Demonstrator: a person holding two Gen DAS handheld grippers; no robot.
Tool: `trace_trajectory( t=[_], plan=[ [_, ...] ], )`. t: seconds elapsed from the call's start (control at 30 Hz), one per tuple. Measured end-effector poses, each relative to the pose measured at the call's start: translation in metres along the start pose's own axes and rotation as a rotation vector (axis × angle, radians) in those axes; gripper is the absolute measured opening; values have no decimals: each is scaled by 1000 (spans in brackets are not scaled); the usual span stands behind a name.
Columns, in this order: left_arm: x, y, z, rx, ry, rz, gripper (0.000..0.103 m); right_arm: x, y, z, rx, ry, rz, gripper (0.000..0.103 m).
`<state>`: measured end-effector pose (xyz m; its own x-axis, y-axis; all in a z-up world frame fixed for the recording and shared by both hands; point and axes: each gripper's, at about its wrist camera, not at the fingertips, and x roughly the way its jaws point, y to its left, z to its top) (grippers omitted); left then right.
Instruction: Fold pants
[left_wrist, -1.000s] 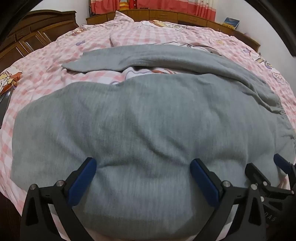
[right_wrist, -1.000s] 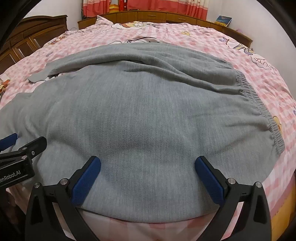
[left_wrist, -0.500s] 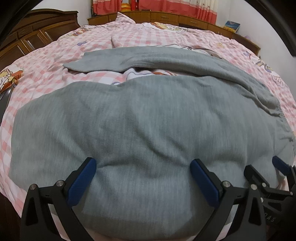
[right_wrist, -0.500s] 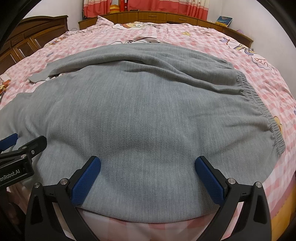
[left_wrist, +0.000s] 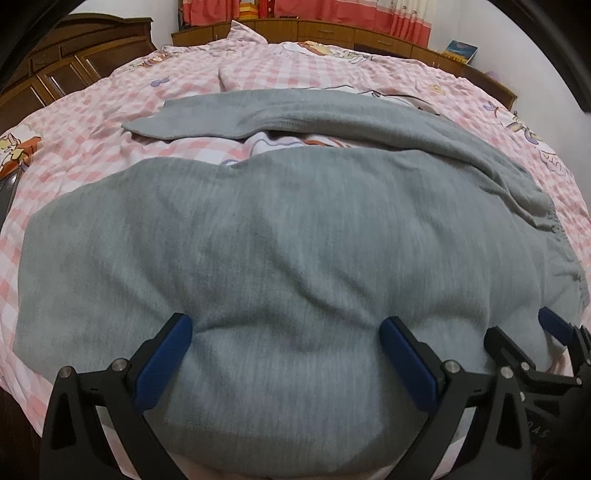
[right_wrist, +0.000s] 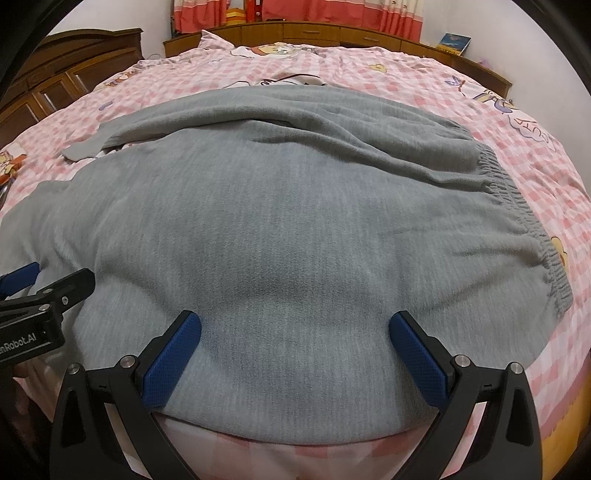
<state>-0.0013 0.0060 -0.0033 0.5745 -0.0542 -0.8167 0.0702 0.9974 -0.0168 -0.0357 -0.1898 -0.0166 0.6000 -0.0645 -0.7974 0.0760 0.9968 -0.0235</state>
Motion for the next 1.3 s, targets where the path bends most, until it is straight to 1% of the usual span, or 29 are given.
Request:
trace_trajectory(
  t=[0.4, 0.57, 0.7, 1.3],
  plan=[
    [2, -2, 3, 8, 33, 2, 103, -1, -2, -1, -35, 6, 18, 103],
    [2, -2, 2, 10, 24, 4, 103, -1, -1, 0, -42, 21, 20, 103],
    [2, -3, 3, 30, 35, 3, 103, 0, -1, 2, -54, 39, 27, 103],
    [3, -5, 3, 50, 45, 5, 103, 3, 1, 3, -61, 43, 21, 103]
  ],
)
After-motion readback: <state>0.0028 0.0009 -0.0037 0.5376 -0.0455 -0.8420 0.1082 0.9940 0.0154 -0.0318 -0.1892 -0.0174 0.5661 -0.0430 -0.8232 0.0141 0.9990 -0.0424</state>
